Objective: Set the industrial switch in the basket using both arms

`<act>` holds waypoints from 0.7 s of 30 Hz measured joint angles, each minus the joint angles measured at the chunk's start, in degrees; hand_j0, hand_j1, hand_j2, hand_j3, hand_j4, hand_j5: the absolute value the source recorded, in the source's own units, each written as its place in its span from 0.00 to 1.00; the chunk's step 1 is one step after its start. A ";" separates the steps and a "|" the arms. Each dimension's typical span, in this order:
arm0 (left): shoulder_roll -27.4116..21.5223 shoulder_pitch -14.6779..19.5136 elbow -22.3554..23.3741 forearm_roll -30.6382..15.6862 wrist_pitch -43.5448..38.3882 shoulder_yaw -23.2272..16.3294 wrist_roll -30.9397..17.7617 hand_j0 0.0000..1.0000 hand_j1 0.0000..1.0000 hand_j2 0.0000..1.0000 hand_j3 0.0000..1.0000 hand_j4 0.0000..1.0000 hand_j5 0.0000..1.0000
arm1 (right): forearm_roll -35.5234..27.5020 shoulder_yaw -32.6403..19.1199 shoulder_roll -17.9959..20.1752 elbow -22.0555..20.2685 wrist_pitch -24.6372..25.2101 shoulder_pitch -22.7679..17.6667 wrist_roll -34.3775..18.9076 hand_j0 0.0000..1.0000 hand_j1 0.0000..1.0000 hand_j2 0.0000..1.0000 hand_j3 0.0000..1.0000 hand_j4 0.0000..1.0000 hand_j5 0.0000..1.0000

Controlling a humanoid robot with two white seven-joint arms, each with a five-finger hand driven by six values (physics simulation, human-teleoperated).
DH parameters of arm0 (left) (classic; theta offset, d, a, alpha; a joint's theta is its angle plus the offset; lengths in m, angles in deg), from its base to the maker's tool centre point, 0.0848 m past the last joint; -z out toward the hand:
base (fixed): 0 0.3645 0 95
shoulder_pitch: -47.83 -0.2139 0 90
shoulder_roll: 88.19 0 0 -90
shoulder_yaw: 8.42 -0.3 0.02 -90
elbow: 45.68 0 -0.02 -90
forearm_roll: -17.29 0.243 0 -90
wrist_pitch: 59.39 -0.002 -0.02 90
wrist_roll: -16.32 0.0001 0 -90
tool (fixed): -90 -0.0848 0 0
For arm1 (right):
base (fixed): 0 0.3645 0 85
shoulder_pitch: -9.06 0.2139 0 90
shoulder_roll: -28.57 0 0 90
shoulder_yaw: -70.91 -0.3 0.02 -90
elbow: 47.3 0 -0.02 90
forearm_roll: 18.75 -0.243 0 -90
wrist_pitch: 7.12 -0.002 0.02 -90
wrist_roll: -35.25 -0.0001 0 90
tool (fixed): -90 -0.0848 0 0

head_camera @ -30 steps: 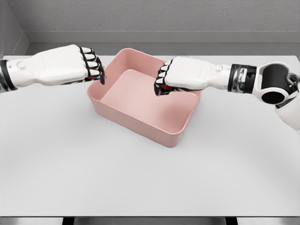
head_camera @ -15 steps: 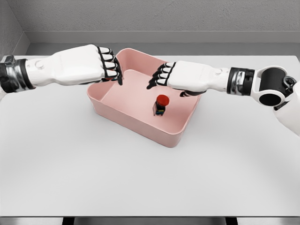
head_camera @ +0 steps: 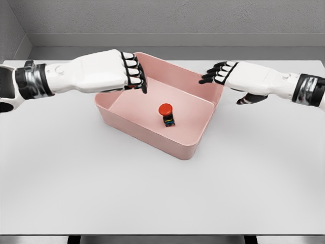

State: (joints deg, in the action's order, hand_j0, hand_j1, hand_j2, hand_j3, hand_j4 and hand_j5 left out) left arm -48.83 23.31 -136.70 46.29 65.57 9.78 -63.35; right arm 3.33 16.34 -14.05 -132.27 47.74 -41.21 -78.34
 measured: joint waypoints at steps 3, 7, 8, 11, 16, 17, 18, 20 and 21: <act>0.91 0.00 0.76 0.11 0.00 0.00 0.00 0.66 0.66 0.66 0.66 0.66 0.66 | -0.58 -3.19 3.32 4.01 0.00 -2.02 -0.30 1.00 1.00 1.00 1.00 1.00 1.00; 1.48 -0.09 1.40 0.29 0.00 -0.02 -0.01 0.97 0.97 0.97 0.97 0.97 0.97 | -0.72 -6.84 4.89 6.54 0.01 -4.04 -0.52 1.00 1.00 1.00 1.00 1.00 1.00; 1.54 0.00 1.52 0.29 0.00 -0.02 0.00 1.00 1.00 1.00 1.00 1.00 1.00 | -0.76 -7.21 5.02 6.60 0.01 -4.04 -0.52 1.00 1.00 1.00 1.00 1.00 1.00; 1.87 -0.18 1.70 0.32 0.00 -0.03 0.00 1.00 1.00 1.00 1.00 1.00 1.00 | -0.84 -7.83 5.33 6.16 0.01 -4.13 -0.46 1.00 1.00 1.00 1.00 1.00 1.00; 1.80 -0.62 1.85 -0.04 -0.01 0.24 0.05 1.00 1.00 1.00 1.00 1.00 1.00 | -0.95 -8.19 5.41 5.40 0.02 -4.22 -0.30 1.00 1.00 1.00 1.00 1.00 1.00; 1.44 -0.70 2.02 -0.48 -0.01 0.27 0.06 1.00 1.00 1.00 1.00 1.00 1.00 | -0.97 -8.23 5.40 5.36 0.02 -4.22 -0.29 1.00 1.00 1.00 1.00 1.00 1.00; 0.67 -0.79 2.16 -1.21 -0.01 0.29 0.07 1.00 1.00 1.00 1.00 1.00 1.00 | -0.98 -8.27 5.42 5.33 0.02 -4.31 -0.28 1.00 1.00 1.00 1.00 1.00 1.00; -1.82 -1.23 2.32 -3.02 -0.01 0.23 0.08 1.00 1.00 1.00 1.00 1.00 1.00 | -0.99 -8.32 5.33 5.34 0.02 -4.39 -0.27 1.00 1.00 1.00 1.00 1.00 1.00; -3.55 -1.41 2.41 -3.98 -0.01 0.12 0.08 1.00 1.00 1.00 1.00 1.00 1.00 | -0.99 -8.36 5.28 5.34 0.02 -4.31 -0.28 1.00 1.00 1.00 1.00 1.00 1.00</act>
State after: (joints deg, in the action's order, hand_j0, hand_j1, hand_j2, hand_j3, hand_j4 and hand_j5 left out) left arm -52.37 21.90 -134.29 42.31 65.56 9.90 -63.26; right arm 2.34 7.98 -8.76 -126.93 47.76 -45.52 -78.62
